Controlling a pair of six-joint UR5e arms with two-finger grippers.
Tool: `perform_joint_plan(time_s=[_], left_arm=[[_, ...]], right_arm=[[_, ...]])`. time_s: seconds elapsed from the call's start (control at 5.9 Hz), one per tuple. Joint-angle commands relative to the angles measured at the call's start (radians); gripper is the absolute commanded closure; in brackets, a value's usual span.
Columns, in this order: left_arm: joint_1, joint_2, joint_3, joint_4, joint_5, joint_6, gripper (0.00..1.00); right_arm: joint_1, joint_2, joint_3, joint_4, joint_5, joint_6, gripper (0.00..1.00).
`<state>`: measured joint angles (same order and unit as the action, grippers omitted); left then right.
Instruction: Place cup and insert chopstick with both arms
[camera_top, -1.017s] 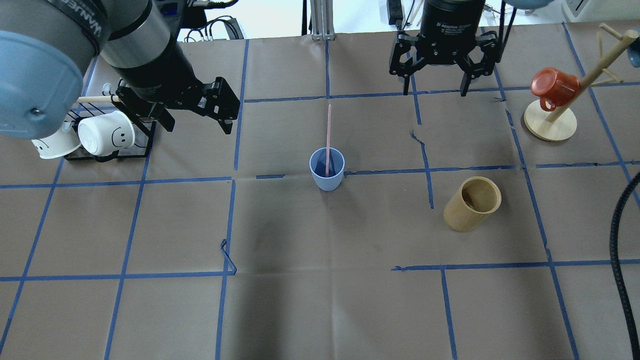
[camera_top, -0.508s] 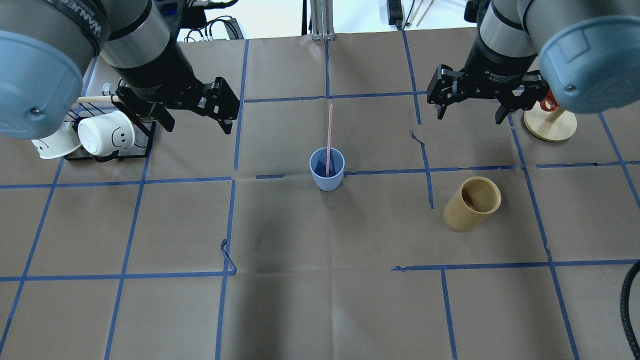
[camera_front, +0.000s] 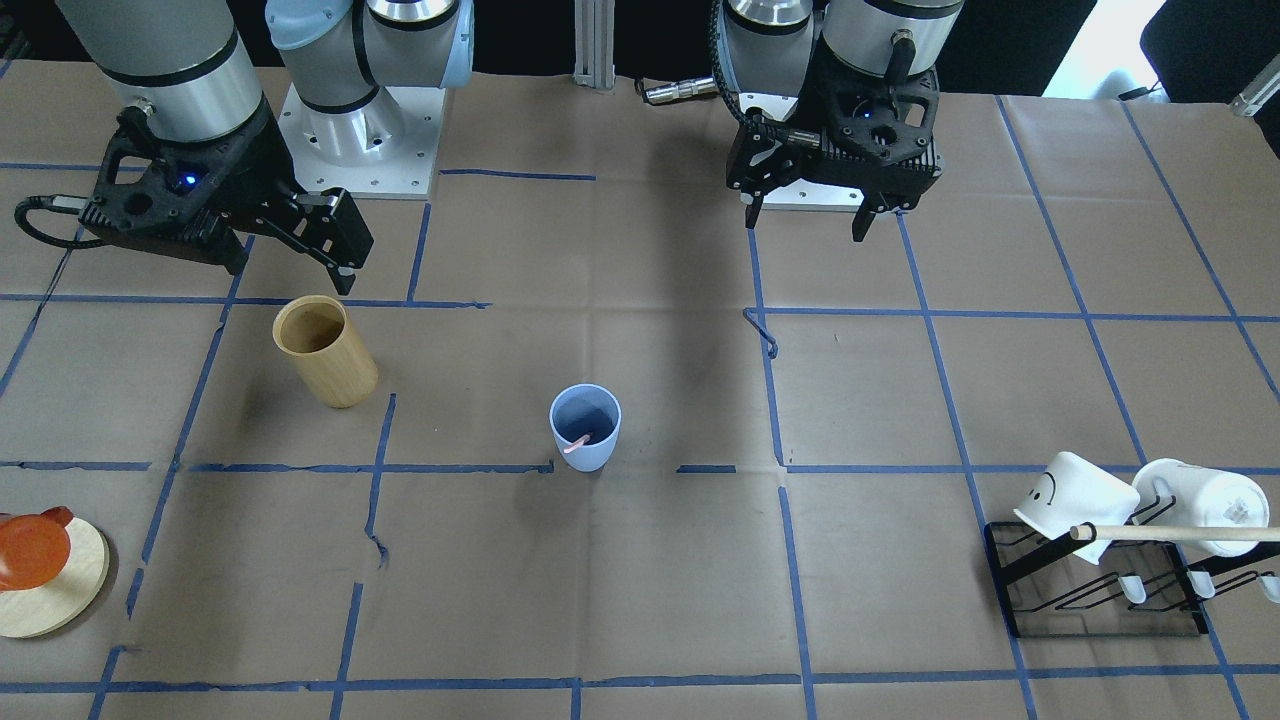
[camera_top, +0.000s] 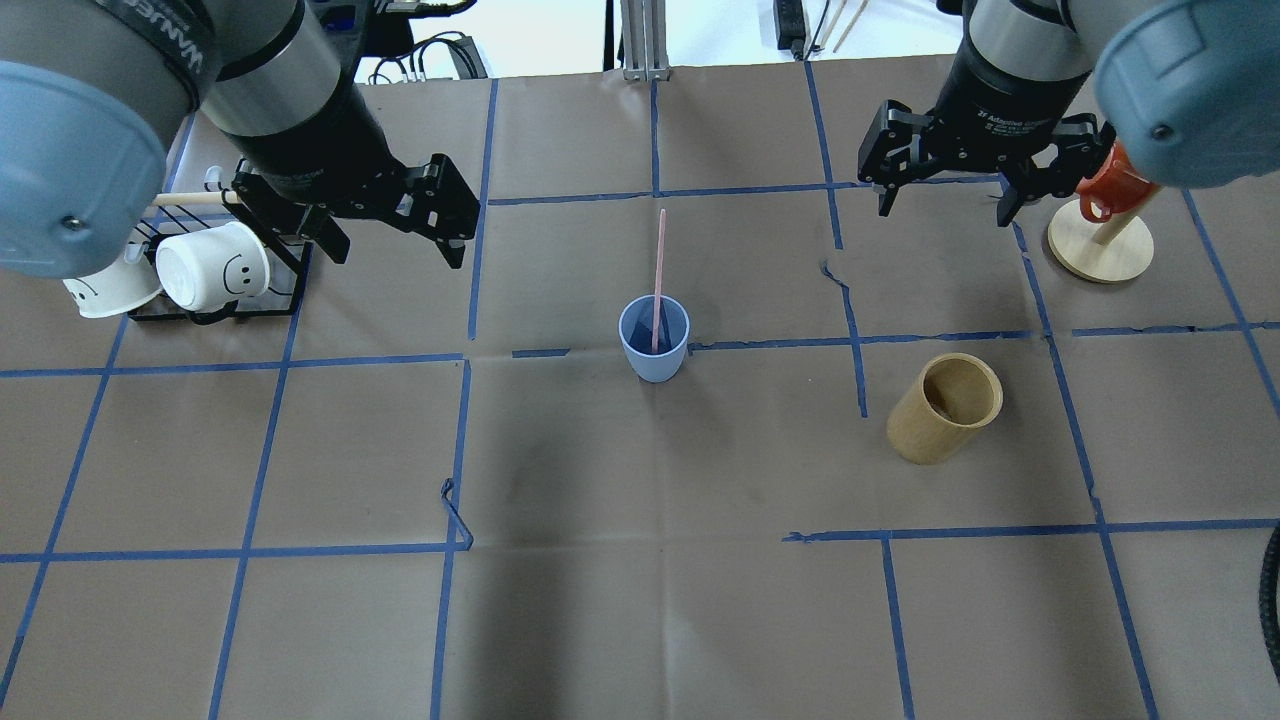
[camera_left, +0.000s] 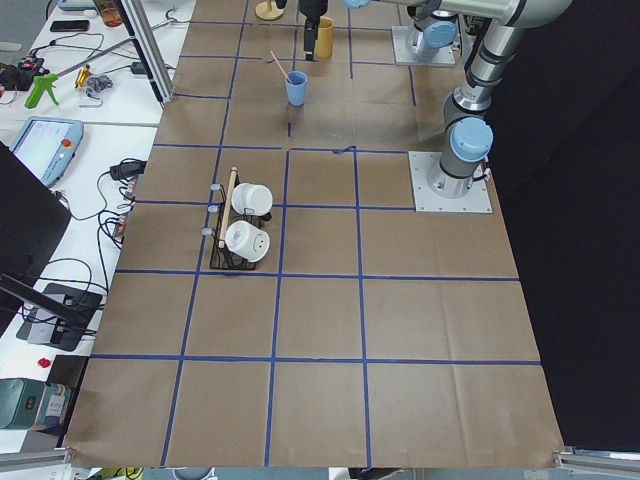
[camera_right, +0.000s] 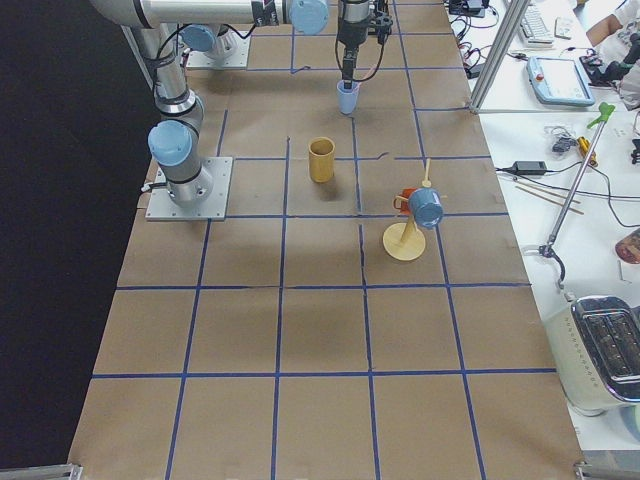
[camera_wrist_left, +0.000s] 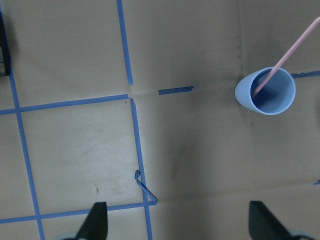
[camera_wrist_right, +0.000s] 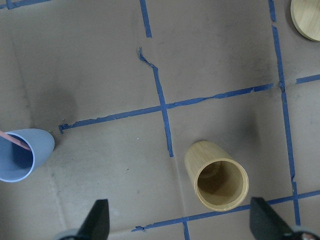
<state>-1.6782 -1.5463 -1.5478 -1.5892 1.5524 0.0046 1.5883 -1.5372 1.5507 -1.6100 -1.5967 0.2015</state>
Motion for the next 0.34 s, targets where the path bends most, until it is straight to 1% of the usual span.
perform_joint_plan(time_s=[0.0,0.17], left_arm=[[0.000,0.000,0.000,0.000,0.000,0.000,0.02],[0.000,0.000,0.000,0.000,0.000,0.000,0.02]], right_arm=[[0.001,0.003,-0.006,0.010,0.001,-0.001,0.00],[0.001,0.003,-0.006,0.010,0.001,-0.001,0.00]])
